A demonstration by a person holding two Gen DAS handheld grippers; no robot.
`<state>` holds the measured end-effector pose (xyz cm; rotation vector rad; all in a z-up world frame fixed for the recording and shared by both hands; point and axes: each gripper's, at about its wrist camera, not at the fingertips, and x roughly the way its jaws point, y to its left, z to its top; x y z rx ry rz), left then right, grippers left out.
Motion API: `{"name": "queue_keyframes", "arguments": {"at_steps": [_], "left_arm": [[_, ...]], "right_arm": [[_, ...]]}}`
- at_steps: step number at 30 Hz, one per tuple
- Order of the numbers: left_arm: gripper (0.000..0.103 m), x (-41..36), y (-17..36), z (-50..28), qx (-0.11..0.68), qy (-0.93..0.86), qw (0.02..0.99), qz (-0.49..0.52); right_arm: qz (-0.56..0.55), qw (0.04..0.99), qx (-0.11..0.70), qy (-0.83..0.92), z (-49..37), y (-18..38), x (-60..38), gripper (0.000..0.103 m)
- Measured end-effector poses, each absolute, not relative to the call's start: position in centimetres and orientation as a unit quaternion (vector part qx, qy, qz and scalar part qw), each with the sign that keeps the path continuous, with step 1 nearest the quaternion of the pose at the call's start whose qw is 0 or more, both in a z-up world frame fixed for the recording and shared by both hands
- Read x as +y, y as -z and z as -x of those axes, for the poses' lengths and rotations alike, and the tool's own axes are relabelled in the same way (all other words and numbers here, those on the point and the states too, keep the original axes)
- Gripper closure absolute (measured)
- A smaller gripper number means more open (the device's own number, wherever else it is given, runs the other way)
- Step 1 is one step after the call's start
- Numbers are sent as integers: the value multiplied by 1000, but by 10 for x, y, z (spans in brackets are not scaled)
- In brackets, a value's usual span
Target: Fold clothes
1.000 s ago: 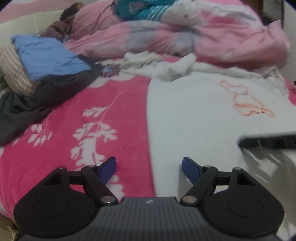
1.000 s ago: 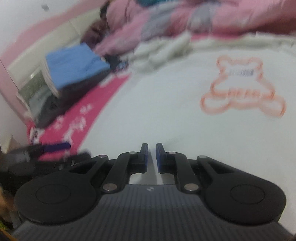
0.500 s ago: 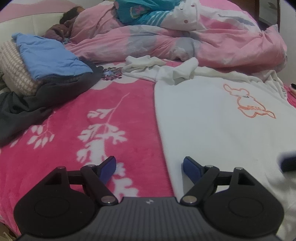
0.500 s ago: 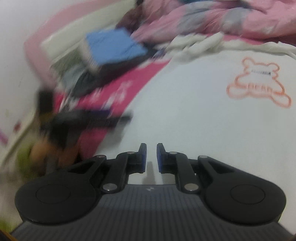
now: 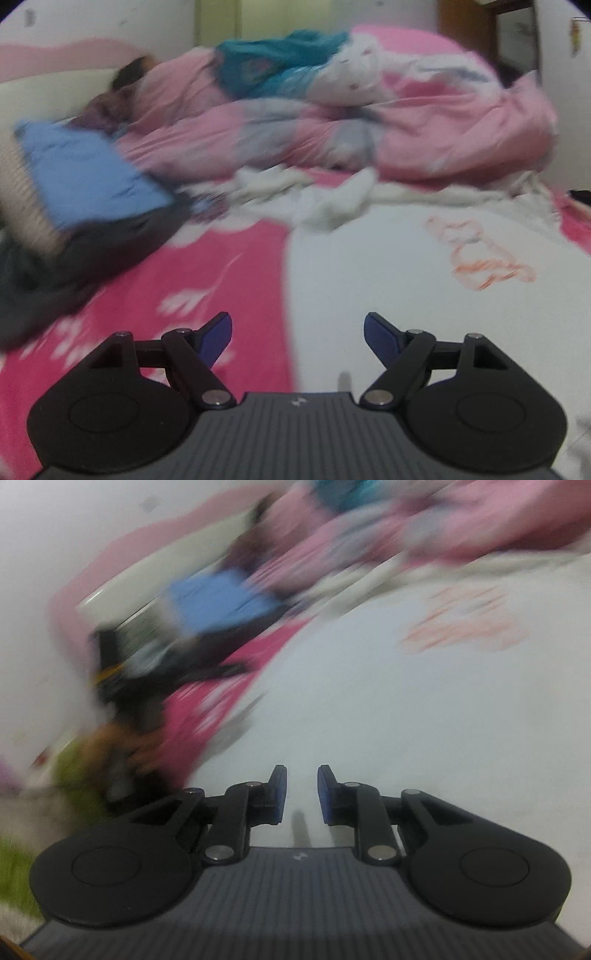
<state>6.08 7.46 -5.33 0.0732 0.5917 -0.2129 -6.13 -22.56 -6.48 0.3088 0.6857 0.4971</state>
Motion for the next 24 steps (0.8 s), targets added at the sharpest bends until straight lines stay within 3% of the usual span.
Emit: {"name": "queue_keyframes", "arguments": {"at_steps": [10,18,20,21,24], "left_arm": [[23,-22,45,-151,324,232,917,-35],[23,-42,91,-177,335,260,904,-49],[23,-38,101,-179,341,263,902,-42],[23,-35,104,-178,339,266,902,-37],[21,-32,106,-177,334,277,901,-30]], "right_arm": [[-127,942,310,10,-18,27,-348,82],[-210,918,321,99,-106,61,-439,81],[-235,910,319,122,-121,66,-467,68],[-249,905,317,134,-128,71,-482,56],[-304,884,335,118,-151,89,-513,46]]}}
